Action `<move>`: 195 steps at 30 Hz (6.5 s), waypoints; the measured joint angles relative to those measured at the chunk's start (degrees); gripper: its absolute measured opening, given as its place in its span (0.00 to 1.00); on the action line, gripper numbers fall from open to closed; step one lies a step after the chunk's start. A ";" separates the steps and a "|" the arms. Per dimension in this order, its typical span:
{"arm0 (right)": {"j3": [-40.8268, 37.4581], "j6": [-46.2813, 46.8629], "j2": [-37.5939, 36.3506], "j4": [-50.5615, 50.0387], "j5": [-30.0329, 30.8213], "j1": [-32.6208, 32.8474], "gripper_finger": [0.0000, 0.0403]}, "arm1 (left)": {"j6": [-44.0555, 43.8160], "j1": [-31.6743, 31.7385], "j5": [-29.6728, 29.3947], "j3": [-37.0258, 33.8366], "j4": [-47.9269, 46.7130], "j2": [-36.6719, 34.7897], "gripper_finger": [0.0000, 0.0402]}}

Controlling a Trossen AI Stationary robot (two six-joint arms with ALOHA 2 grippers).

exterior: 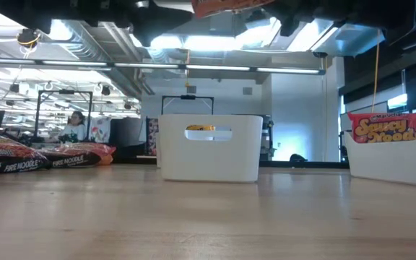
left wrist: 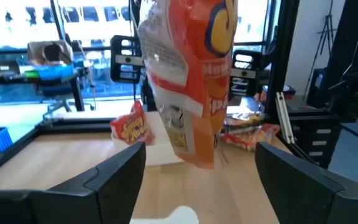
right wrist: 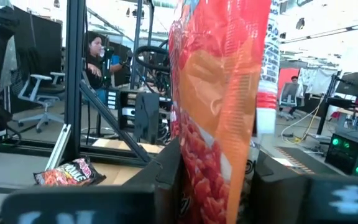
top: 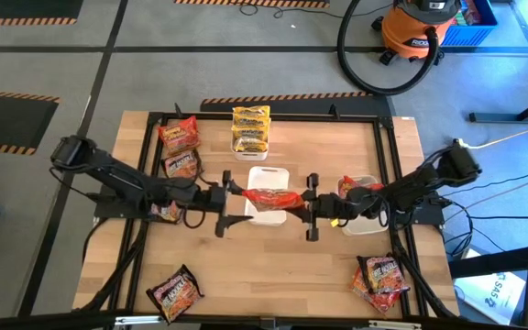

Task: Sort Maruchan noodles
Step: Put the orange noodle pack into the bottom right white bin

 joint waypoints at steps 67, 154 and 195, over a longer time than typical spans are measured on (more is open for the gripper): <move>29.86 -0.36 -0.03 -57.51 21.80 5.48 0.70 | 6.46 1.35 -11.62 0.07 -14.28 2.45 0.21; 86.80 12.15 25.46 -132.76 -9.08 -12.02 0.70 | 9.28 3.48 -5.60 0.02 -15.61 2.49 0.16; 89.33 13.01 28.07 -135.86 -14.52 -13.14 0.70 | 12.47 2.51 -5.63 0.02 -13.42 2.47 0.16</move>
